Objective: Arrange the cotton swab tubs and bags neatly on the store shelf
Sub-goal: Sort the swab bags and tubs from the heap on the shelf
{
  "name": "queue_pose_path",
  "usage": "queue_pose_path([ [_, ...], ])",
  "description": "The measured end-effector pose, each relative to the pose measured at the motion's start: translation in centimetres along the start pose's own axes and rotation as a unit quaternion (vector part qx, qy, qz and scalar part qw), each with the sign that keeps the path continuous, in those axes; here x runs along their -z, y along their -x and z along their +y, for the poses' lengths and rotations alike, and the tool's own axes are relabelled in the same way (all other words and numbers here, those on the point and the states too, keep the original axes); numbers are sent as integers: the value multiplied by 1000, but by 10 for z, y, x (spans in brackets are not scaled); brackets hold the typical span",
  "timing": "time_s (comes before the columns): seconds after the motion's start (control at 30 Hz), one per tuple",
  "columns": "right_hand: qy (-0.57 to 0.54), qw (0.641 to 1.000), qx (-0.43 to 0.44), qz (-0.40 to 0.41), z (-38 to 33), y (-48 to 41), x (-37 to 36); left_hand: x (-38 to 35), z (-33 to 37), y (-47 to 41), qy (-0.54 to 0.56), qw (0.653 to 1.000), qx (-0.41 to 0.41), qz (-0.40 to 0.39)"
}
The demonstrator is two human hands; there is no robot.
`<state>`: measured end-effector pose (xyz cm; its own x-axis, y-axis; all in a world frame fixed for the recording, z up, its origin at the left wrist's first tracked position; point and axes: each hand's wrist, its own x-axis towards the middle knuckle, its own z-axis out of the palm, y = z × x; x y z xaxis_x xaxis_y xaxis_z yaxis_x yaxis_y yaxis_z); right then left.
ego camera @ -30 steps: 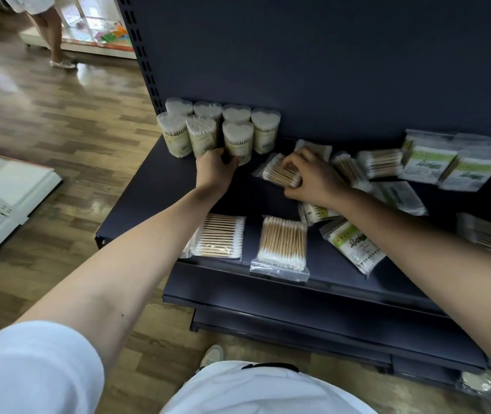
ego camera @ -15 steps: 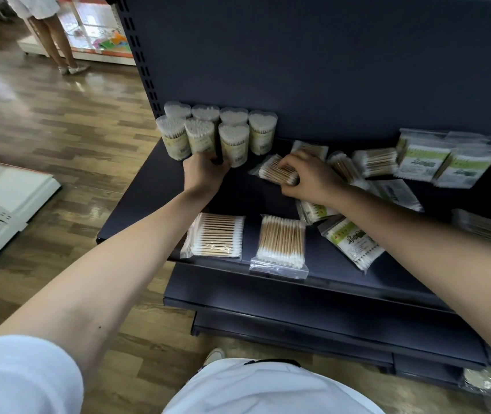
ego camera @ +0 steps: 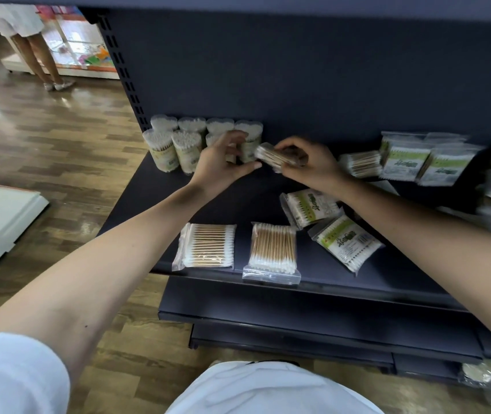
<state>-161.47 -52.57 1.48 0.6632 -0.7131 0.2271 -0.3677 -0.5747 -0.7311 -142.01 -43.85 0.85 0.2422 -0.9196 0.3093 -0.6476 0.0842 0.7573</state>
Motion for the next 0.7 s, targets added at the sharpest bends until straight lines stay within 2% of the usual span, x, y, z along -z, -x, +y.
queue_pose_path([
  [0.2,-117,992,-28,24,-4,14,12,-14,5,-9,16,998,-31,-44],
  [0.33,-128,990,-46,44,3,20,16,-25,12,-12,-2,998,-33,-53],
  [0.47,-135,985,-70,78,11,26,22,-33,14,-14,24,997,-16,-66],
  [0.7,-151,981,-91,78,11,34,24,-43,27,-11,177,981,41,-74],
])
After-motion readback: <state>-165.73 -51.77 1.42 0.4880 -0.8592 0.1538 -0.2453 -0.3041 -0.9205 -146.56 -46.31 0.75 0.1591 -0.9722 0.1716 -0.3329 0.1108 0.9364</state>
